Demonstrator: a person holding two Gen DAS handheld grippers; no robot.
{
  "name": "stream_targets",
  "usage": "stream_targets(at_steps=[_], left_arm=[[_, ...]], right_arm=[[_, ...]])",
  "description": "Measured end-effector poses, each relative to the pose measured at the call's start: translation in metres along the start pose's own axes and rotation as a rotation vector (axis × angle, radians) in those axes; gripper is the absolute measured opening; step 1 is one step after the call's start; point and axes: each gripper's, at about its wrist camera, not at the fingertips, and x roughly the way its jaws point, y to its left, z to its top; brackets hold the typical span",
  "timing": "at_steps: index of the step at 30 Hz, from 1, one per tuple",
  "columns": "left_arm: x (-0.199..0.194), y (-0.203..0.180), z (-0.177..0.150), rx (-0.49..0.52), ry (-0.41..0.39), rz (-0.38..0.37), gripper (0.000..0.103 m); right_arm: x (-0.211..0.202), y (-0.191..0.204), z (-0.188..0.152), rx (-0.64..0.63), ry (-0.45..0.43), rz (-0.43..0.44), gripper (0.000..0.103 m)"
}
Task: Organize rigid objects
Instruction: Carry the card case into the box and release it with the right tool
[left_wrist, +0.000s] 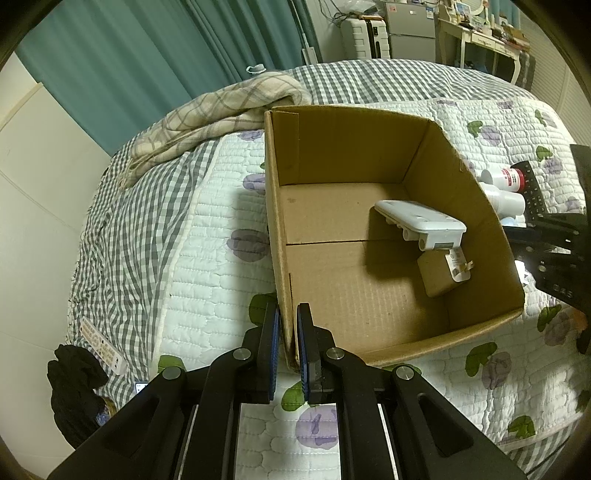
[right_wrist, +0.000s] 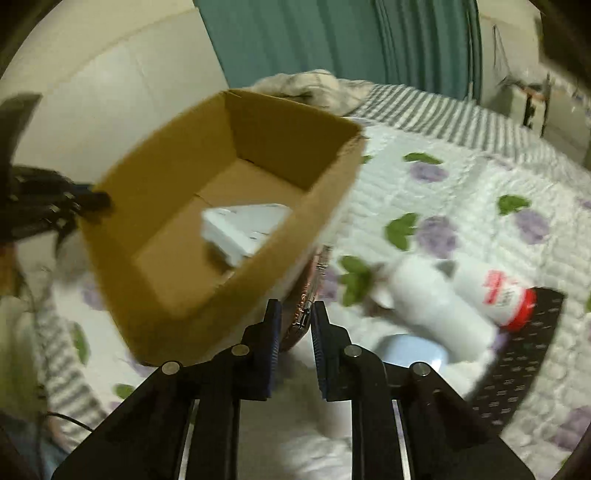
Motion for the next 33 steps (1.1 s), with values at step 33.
stream_targets(at_steps=[33], left_arm=[[0.001, 0.001, -0.001, -0.015, 0.003, -0.012, 0.008]], right_arm=[[0.007, 0.129, 0.052, -0.138, -0.069, 0.001, 0.010]])
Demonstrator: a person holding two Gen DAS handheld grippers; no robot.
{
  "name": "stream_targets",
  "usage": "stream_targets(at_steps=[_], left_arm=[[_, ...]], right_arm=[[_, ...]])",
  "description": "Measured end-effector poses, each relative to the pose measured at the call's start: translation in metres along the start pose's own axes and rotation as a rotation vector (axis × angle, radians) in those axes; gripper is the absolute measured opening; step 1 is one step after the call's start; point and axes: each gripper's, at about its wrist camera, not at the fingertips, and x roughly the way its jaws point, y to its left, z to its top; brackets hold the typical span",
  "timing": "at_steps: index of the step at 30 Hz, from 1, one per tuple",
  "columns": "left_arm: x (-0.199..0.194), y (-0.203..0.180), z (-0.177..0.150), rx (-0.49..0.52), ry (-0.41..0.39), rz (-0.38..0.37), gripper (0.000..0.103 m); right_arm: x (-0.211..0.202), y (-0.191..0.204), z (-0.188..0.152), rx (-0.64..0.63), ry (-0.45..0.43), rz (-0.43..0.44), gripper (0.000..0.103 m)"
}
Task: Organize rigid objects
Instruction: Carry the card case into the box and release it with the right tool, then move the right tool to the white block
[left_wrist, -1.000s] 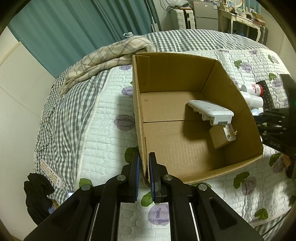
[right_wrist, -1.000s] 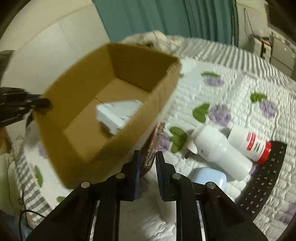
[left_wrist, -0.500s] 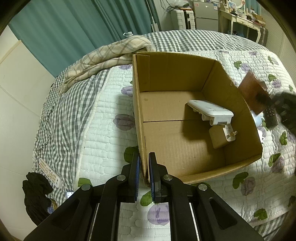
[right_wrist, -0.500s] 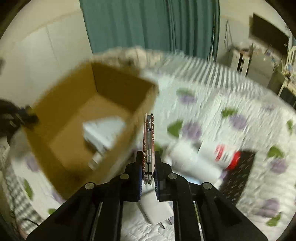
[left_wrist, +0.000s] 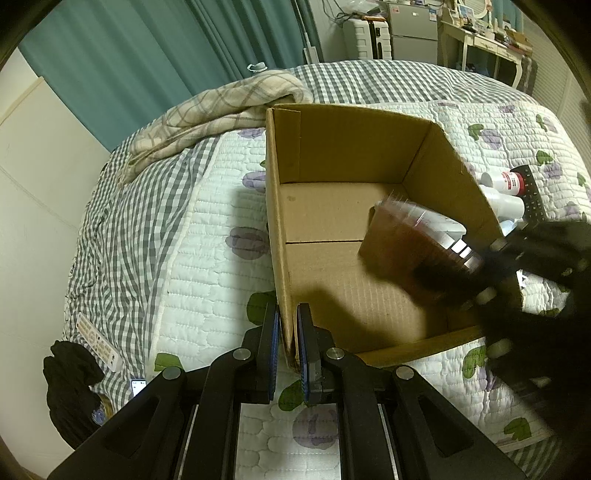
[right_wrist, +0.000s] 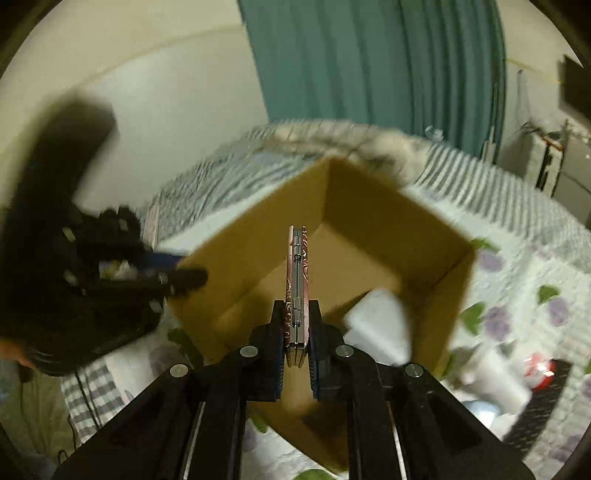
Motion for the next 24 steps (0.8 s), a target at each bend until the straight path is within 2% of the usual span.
stream_targets(at_steps=[3, 8, 9, 10, 11, 12, 15, 19, 22, 24], left_arm=[[0.000, -0.001, -0.001, 0.004, -0.004, 0.005, 0.008], [0.000, 0.000, 0.000, -0.003, -0.002, -0.002, 0.008], [0.000, 0.000, 0.000, -0.003, -0.002, -0.002, 0.008], [0.001, 0.001, 0.000, -0.005, 0.006, -0.006, 0.008], [0.000, 0.000, 0.000, -0.003, 0.003, -0.002, 0.008], [0.000, 0.000, 0.001, -0.001, 0.003, -0.003, 0.008], [-0.001, 0.000, 0.002, -0.004, 0.003, -0.009, 0.008], [-0.001, 0.000, 0.002, -0.008, 0.001, -0.009, 0.008], [-0.001, 0.001, 0.002, -0.007, 0.000, -0.007, 0.008], [0.000, 0.001, 0.001, -0.007, 0.001, -0.006, 0.008]], right_arm=[[0.011, 0.002, -0.005, -0.009, 0.028, -0.010, 0.010], [0.004, -0.006, -0.005, 0.003, 0.020, -0.051, 0.010], [-0.001, -0.007, -0.004, 0.007, 0.007, -0.060, 0.016], [-0.012, -0.010, -0.003, 0.020, -0.013, -0.067, 0.036], [-0.025, -0.014, -0.001, 0.038, -0.044, -0.081, 0.050], [-0.040, -0.020, 0.001, 0.054, -0.083, -0.102, 0.070], [-0.077, -0.036, 0.004, 0.076, -0.150, -0.159, 0.073], [-0.121, -0.065, -0.003, 0.100, -0.199, -0.298, 0.075], [-0.134, -0.084, -0.022, 0.135, -0.184, -0.377, 0.075], [-0.129, -0.091, -0.035, 0.152, -0.158, -0.391, 0.075]])
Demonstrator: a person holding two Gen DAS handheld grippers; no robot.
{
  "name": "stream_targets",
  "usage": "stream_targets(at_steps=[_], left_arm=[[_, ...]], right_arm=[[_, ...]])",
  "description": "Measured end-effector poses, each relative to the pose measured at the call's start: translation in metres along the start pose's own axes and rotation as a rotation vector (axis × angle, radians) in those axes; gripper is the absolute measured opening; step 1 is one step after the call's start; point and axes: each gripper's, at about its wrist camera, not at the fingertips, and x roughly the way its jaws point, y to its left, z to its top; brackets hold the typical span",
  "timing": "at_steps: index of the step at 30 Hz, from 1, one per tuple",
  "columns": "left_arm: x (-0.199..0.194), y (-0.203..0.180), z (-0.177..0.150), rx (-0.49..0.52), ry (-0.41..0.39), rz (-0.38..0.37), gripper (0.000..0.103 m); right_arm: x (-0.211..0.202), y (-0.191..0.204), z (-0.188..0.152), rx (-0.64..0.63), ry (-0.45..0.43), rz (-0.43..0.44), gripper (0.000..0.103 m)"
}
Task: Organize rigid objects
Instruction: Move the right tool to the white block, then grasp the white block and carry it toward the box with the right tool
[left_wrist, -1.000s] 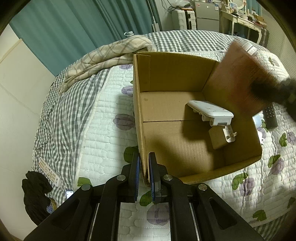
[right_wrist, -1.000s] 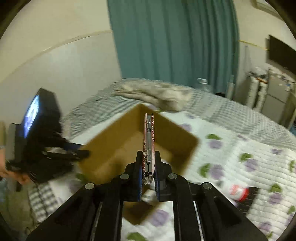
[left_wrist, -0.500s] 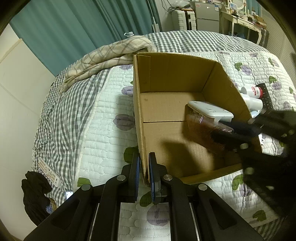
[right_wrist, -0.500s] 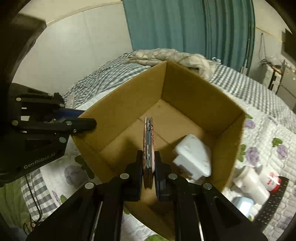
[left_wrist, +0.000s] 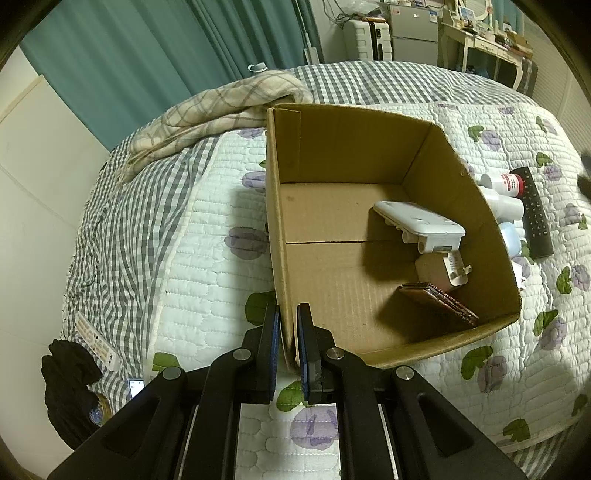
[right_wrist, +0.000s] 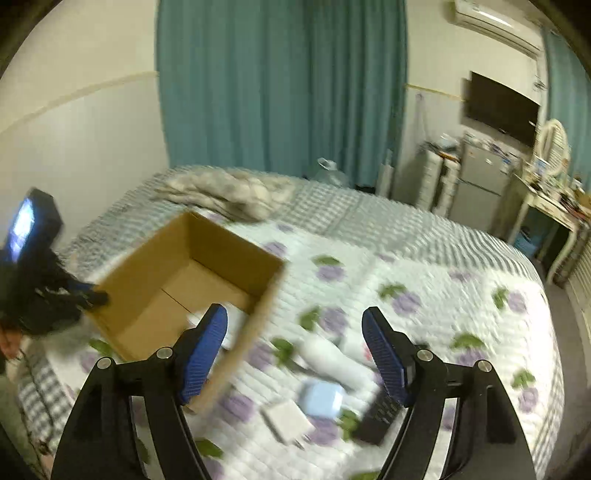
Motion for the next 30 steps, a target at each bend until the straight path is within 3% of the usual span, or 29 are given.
stream_targets(at_steps=[6, 13, 20, 25, 30], left_arm=[[0.001, -0.001, -0.001, 0.002, 0.001, 0.008, 0.008], [0.001, -0.002, -0.001, 0.004, 0.002, 0.018, 0.008], [0.001, -0.003, -0.001, 0.005, 0.002, 0.022, 0.008], [0.001, -0.003, -0.001, 0.003, 0.002, 0.019, 0.008], [0.001, -0.003, -0.001, 0.003, 0.000, 0.021, 0.008]], right_arm=[[0.044, -0.005, -0.054, 0.014, 0.156, 0.000, 0.075], [0.096, 0.008, -0.093, -0.028, 0.315, -0.012, 0.075], [0.116, 0.003, -0.102, 0.006, 0.374, -0.004, 0.075], [0.128, 0.005, -0.104, 0.009, 0.410, 0.017, 0.061], [0.138, 0.007, -0.105, -0.005, 0.432, -0.003, 0.058]])
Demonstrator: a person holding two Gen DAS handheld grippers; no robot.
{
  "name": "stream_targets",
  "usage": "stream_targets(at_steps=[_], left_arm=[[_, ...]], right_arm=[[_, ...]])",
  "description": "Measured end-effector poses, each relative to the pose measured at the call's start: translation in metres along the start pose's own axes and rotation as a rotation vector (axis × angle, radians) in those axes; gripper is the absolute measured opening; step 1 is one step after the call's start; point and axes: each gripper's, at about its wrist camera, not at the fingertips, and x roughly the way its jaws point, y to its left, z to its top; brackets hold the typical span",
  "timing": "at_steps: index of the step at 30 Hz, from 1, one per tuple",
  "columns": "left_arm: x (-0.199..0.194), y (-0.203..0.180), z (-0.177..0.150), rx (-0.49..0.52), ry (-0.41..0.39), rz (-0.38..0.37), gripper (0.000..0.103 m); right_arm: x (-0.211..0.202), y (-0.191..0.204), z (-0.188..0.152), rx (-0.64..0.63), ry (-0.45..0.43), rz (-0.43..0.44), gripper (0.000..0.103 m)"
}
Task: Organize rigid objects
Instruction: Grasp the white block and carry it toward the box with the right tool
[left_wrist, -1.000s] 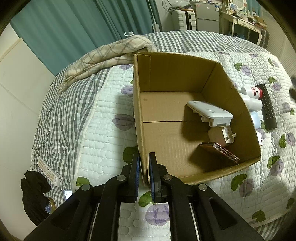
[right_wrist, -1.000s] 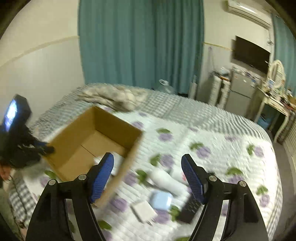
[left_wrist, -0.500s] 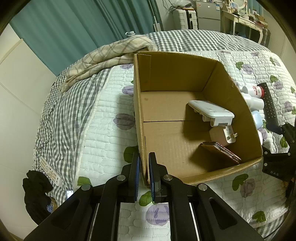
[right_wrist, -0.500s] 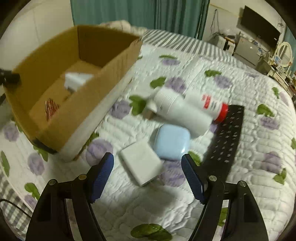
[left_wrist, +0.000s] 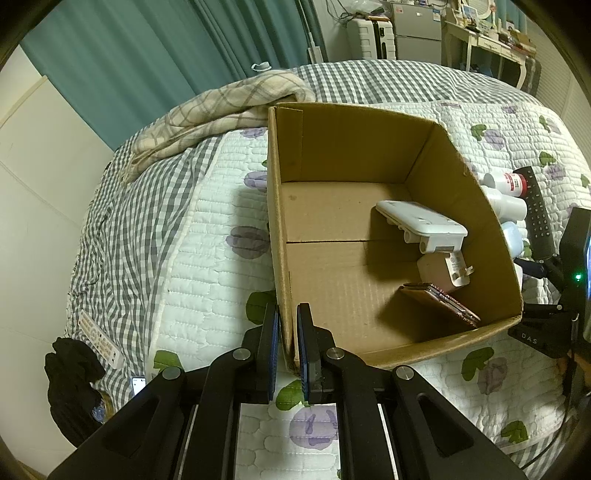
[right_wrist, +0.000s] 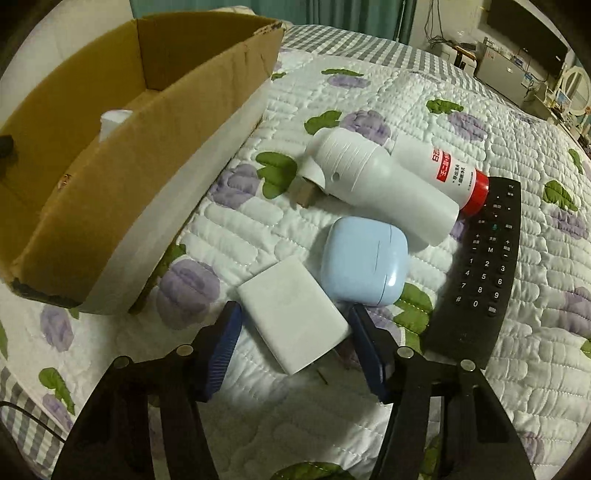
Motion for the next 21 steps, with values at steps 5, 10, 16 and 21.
stream_targets(at_steps=[5, 10, 16, 21], left_arm=[[-0.001, 0.000, -0.001, 0.010, 0.000, 0.008, 0.008], [-0.001, 0.000, -0.001, 0.006, 0.001, 0.008, 0.008], [-0.001, 0.002, -0.002, 0.001, -0.001, 0.000, 0.008], [-0.001, 0.003, 0.000, -0.004, 0.001, -0.017, 0.008]], right_arm=[[-0.004, 0.005, 0.000, -0.026, -0.023, -0.036, 0.056], [-0.036, 0.023, -0.008, -0.089, -0.128, -0.051, 0.051], [-0.053, 0.023, -0.007, -0.072, -0.163, -0.007, 0.047], [-0.078, 0.013, 0.000, -0.043, -0.227, 0.012, 0.046]])
